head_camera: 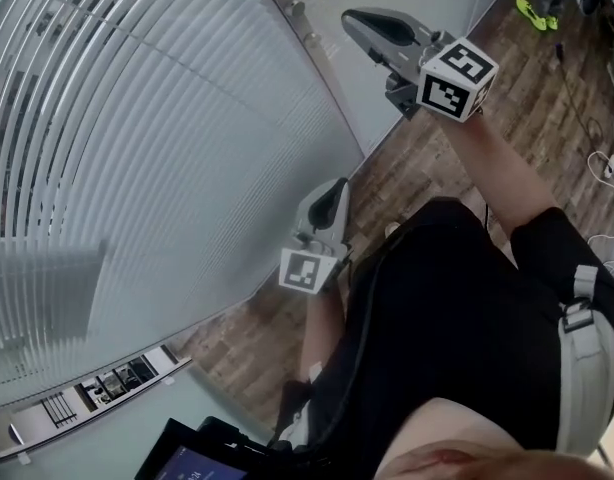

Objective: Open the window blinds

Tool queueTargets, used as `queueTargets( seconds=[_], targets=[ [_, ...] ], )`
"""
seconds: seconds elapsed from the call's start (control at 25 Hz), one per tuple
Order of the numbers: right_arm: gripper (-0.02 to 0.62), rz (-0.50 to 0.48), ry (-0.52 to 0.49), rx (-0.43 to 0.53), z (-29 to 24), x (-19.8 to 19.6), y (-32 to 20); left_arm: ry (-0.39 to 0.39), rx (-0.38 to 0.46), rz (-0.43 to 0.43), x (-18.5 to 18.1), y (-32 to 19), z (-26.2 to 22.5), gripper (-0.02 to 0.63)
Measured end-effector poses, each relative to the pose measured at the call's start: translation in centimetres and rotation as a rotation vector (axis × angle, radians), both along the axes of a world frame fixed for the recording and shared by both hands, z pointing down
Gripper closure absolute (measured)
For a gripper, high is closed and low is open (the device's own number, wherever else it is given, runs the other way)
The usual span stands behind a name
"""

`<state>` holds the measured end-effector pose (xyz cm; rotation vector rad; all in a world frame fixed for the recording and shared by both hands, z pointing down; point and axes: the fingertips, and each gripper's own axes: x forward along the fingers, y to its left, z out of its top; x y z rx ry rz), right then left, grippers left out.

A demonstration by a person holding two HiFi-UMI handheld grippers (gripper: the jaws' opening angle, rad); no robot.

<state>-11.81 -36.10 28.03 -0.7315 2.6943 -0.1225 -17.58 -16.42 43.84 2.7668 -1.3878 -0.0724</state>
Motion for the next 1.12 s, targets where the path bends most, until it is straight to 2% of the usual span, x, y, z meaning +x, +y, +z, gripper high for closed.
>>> queueTargets(
  seconds=[0.24, 0.36, 0.72, 0.96, 1.12],
  targets=[
    [0.591, -0.082, -0.067, 0.216, -1.8, 3.6, 5.8, -0.025, 0.027, 0.007, 2.6, -0.2, -1.0, 0.603],
    [0.591, -0.125, -0.062, 0.259, -1.8, 5.2, 7.7, -0.046, 0.042, -0.009, 4.3, -0.3, -1.3, 0.603],
    [0.591, -0.276, 0.011, 0.193, 2.6, 9.4, 11.5, -0.066, 0.095, -0.081, 8.7, 0.2, -2.8, 0.603],
    [0.591, -0.347, 0.120, 0.169, 7.3, 12.1, 14.4, -0.077, 0.076, -0.112, 11.4, 1.2, -3.1, 0.603],
    [0.591, -0.378, 0.158, 0.138, 9.7, 14.6, 16.1, -0.085, 0.072, -0.114, 13.7, 2.2, -3.1, 0.603]
  ],
)
